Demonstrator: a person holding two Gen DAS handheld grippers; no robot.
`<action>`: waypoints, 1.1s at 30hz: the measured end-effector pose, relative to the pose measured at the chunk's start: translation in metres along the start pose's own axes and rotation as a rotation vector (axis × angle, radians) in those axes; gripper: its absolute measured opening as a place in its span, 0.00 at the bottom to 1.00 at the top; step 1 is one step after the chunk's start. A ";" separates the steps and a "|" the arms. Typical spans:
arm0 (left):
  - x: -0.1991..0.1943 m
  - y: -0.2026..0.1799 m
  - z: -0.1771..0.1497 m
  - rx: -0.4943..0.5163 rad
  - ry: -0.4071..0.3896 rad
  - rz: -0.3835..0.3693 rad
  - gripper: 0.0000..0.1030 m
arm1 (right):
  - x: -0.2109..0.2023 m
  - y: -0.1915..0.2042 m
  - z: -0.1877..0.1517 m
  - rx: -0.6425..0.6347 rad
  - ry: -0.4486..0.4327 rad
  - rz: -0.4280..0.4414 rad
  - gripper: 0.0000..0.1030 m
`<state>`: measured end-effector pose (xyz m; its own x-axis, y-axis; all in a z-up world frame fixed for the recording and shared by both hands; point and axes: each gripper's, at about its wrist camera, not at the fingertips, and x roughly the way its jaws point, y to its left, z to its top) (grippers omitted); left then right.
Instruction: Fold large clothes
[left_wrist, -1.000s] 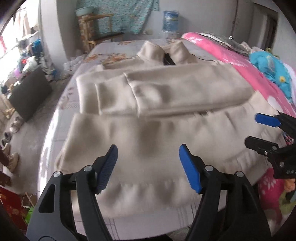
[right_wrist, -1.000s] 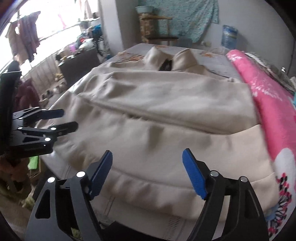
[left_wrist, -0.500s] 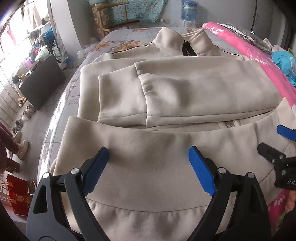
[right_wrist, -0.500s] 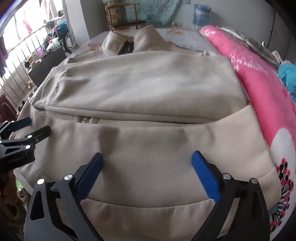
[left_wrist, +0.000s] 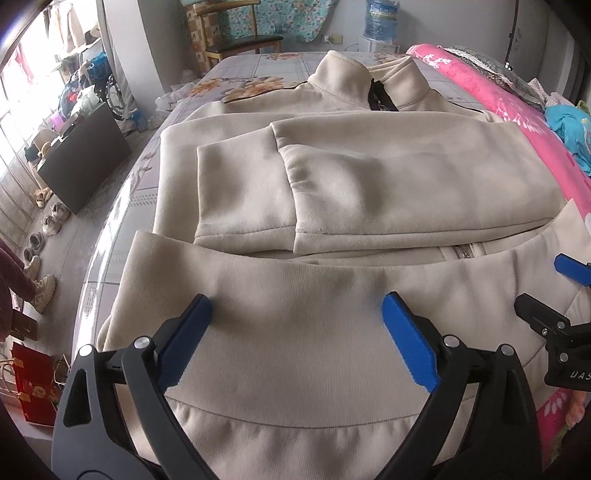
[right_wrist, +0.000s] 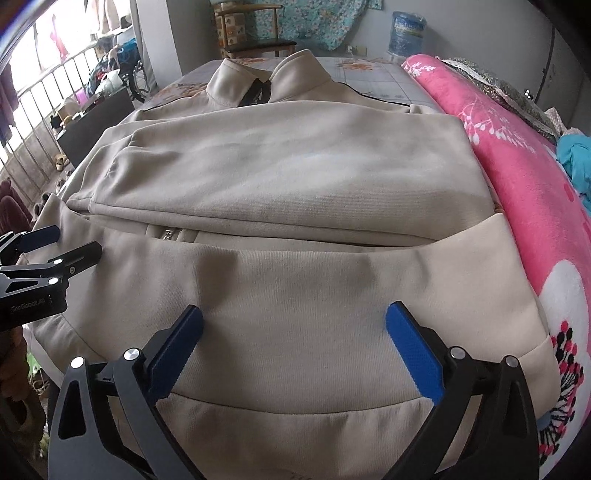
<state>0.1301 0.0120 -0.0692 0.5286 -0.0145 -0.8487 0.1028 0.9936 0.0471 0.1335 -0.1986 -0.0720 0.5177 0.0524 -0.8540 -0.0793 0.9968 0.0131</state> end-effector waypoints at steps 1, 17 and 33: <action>0.000 0.000 0.000 0.000 0.000 0.000 0.88 | 0.000 0.000 0.000 0.001 0.001 0.001 0.94; 0.001 0.000 0.000 -0.003 0.001 0.001 0.90 | 0.000 -0.001 -0.001 -0.014 0.001 0.007 0.94; 0.002 0.001 0.000 -0.004 0.001 0.001 0.91 | 0.000 -0.001 -0.002 -0.019 0.008 0.000 0.94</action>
<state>0.1309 0.0131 -0.0710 0.5283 -0.0132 -0.8490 0.0988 0.9940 0.0460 0.1319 -0.1993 -0.0728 0.5109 0.0519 -0.8581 -0.0951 0.9955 0.0036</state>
